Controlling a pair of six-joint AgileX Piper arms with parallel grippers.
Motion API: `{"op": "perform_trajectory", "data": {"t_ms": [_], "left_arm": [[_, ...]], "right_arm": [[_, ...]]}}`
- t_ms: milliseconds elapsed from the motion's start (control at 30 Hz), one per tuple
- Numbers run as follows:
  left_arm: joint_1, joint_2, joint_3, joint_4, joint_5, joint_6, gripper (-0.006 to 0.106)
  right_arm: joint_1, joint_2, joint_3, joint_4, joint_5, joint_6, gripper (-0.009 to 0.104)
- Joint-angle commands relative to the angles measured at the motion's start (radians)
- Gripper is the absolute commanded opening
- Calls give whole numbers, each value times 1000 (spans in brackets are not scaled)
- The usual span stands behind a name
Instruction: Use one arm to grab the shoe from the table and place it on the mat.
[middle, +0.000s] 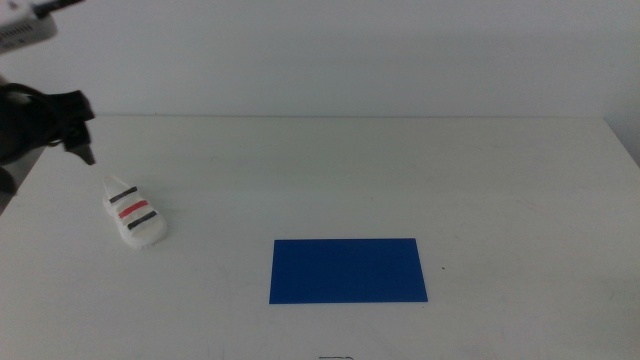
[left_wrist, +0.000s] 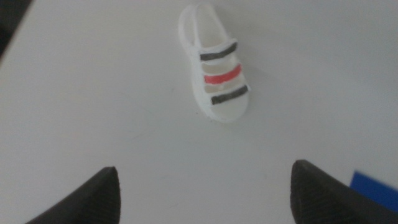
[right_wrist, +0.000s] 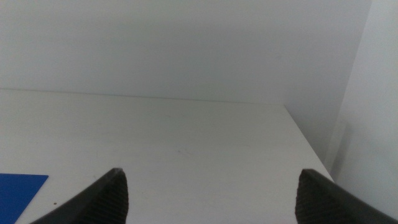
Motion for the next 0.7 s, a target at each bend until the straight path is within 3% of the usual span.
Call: {"op": "perform_trajectory", "data": {"t_ms": [0, 333, 667], "left_arm": [[-3, 55, -70, -13, -22, -85, 94], [-3, 415, -348, -24, 108, -234, 94], [-3, 638, -524, -26, 184, -251, 94]], "right_arm": [[2, -19, -19, -9, -76, -4, 94], [2, -19, -19, -9, -76, -4, 94], [2, -19, -19, -9, -76, -4, 94]]}}
